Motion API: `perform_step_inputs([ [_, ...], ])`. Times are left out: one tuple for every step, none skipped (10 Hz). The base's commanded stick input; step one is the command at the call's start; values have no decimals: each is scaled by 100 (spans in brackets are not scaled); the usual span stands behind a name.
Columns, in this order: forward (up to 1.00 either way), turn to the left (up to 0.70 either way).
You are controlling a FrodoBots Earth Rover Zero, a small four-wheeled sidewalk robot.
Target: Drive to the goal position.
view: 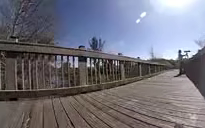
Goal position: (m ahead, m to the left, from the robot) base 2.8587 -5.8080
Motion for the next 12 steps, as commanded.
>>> perform_step_inputs([
  [65,-22],
  [65,-22],
  [64,-21],
  [63,-21],
  [62,-21],
  [62,-22],
  [61,-23],
  [60,-26],
  [60,-27],
  [60,-37],
  [60,-60],
  [60,-33],
])
